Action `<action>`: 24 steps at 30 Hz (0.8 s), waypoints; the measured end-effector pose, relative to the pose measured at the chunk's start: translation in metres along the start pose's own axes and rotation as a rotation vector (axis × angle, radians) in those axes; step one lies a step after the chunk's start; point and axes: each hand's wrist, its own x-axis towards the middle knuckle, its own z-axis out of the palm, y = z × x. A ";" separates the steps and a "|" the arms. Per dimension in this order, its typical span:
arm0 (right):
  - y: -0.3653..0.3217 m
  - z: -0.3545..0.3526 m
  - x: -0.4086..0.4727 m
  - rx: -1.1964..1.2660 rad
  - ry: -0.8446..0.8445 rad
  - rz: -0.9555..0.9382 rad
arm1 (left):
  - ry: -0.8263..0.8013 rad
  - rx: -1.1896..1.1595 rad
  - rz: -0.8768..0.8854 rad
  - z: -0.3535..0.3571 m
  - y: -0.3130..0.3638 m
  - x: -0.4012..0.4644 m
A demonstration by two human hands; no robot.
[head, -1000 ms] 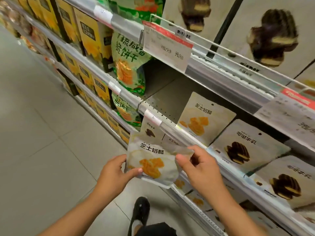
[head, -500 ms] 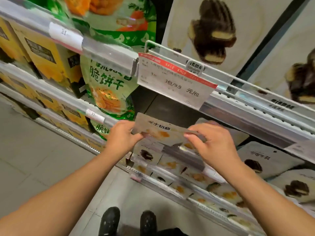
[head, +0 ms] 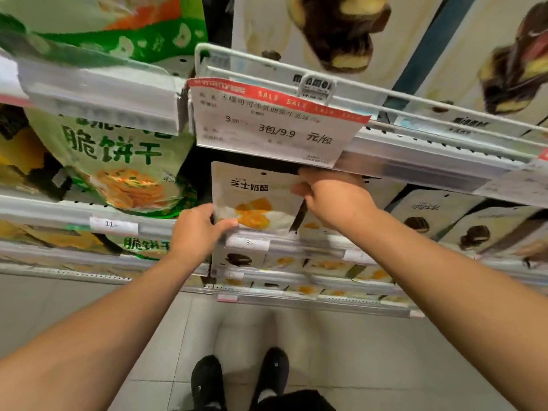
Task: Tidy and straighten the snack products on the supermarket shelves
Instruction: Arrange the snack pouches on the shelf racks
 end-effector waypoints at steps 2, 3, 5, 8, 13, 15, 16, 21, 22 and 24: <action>0.001 -0.001 0.003 0.028 -0.029 0.029 | -0.031 0.023 0.004 0.000 0.000 0.002; 0.002 0.000 0.004 0.032 -0.041 0.038 | -0.049 0.027 0.017 0.000 0.001 0.003; 0.004 0.002 0.005 0.036 -0.056 0.064 | -0.078 0.027 0.036 0.000 0.002 0.003; 0.006 0.006 0.009 0.079 -0.081 0.104 | -0.070 0.020 0.031 -0.001 0.006 0.004; 0.008 0.010 0.015 0.116 -0.087 0.172 | -0.058 0.021 -0.016 0.001 0.009 0.007; 0.008 0.013 0.015 0.077 -0.095 0.160 | -0.076 0.028 -0.002 0.002 0.006 0.007; 0.008 0.013 0.014 0.061 -0.105 0.165 | -0.093 0.035 0.011 0.003 0.004 0.007; 0.008 0.015 0.014 0.057 -0.092 0.204 | -0.118 0.040 0.036 0.005 -0.004 0.008; 0.007 0.015 0.013 0.046 -0.091 0.200 | -0.118 0.032 0.039 0.006 -0.004 0.009; 0.006 0.013 0.012 0.014 -0.091 0.195 | -0.110 0.024 0.057 0.007 -0.004 0.009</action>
